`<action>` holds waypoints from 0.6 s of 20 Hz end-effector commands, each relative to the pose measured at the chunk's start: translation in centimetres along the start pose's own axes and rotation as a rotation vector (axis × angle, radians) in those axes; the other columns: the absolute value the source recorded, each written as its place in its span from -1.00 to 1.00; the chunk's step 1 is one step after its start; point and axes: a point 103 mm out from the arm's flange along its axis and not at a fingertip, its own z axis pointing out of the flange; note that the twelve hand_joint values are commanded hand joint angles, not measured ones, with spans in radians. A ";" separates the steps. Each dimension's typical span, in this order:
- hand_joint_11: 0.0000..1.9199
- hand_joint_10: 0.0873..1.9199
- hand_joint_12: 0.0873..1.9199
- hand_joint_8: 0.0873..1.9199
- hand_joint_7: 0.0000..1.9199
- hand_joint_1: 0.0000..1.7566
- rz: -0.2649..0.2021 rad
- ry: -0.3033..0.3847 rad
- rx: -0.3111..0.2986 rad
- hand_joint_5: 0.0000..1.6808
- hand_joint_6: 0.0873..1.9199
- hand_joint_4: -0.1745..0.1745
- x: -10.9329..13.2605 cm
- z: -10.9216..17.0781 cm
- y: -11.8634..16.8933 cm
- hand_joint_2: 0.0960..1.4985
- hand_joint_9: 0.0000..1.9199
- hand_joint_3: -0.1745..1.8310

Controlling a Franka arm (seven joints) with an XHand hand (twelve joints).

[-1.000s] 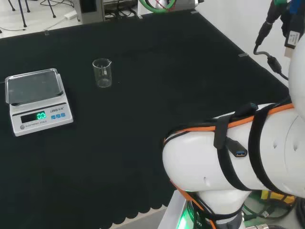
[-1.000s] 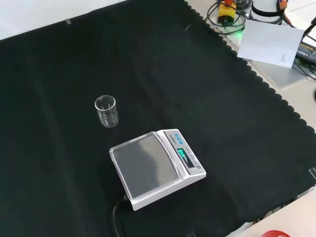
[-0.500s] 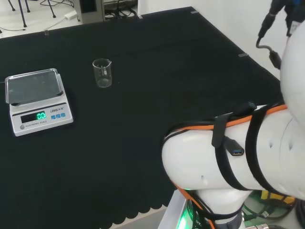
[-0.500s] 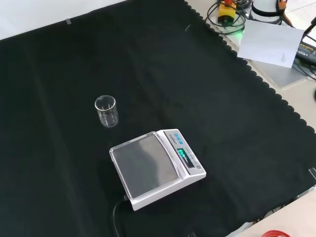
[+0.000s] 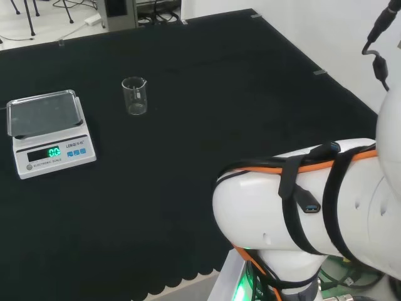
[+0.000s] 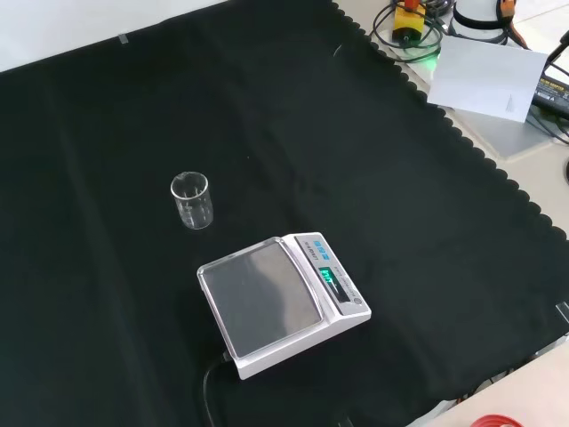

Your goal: Pick up the beaker.

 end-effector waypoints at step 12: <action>-0.98 -0.16 0.64 -0.37 -0.84 -0.39 -0.079 0.040 0.062 -0.79 -1.00 0.04 5.7 31.1 11.1 -0.06 -0.70 -0.77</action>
